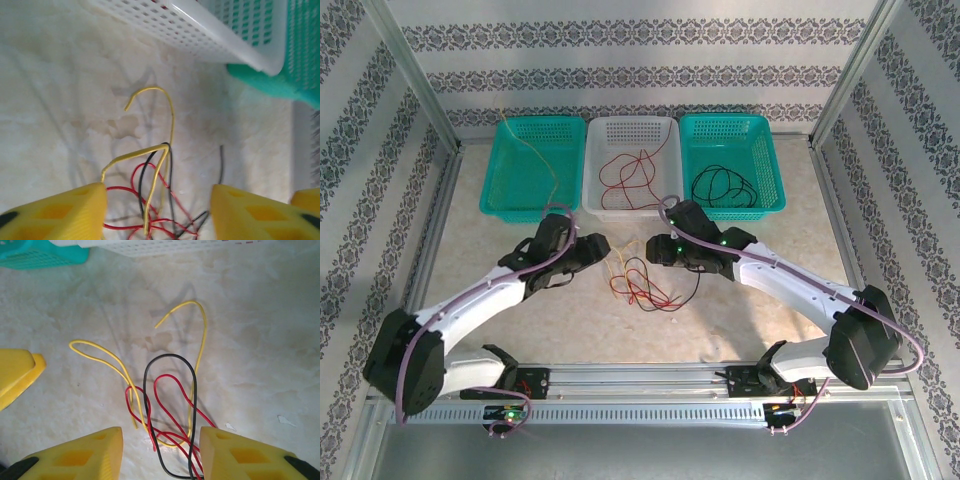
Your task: Untangle the cables
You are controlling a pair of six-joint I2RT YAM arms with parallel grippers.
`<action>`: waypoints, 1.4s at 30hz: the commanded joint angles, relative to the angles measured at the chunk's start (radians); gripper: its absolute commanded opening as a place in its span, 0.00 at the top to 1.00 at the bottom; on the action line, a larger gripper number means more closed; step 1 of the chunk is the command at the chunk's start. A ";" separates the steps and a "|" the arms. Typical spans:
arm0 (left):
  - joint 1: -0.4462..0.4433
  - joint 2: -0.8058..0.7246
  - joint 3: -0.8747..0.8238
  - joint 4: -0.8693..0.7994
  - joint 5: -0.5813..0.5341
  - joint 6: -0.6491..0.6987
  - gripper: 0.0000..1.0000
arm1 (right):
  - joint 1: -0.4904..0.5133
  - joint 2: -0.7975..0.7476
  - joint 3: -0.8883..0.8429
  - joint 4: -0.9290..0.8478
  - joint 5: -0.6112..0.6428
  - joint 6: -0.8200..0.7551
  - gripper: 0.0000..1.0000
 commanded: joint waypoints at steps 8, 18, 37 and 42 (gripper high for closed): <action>0.074 0.050 -0.043 0.103 0.168 0.082 0.59 | -0.024 -0.024 0.026 0.014 -0.010 0.021 0.54; 0.066 0.223 -0.090 0.338 0.229 0.078 0.72 | -0.031 -0.039 0.043 -0.016 -0.016 0.018 0.54; 0.046 0.397 -0.062 0.502 0.228 0.106 0.61 | -0.046 -0.039 0.048 -0.012 -0.031 0.028 0.54; 0.037 0.437 -0.033 0.539 0.226 0.115 0.62 | -0.049 -0.039 0.047 -0.010 -0.034 0.030 0.54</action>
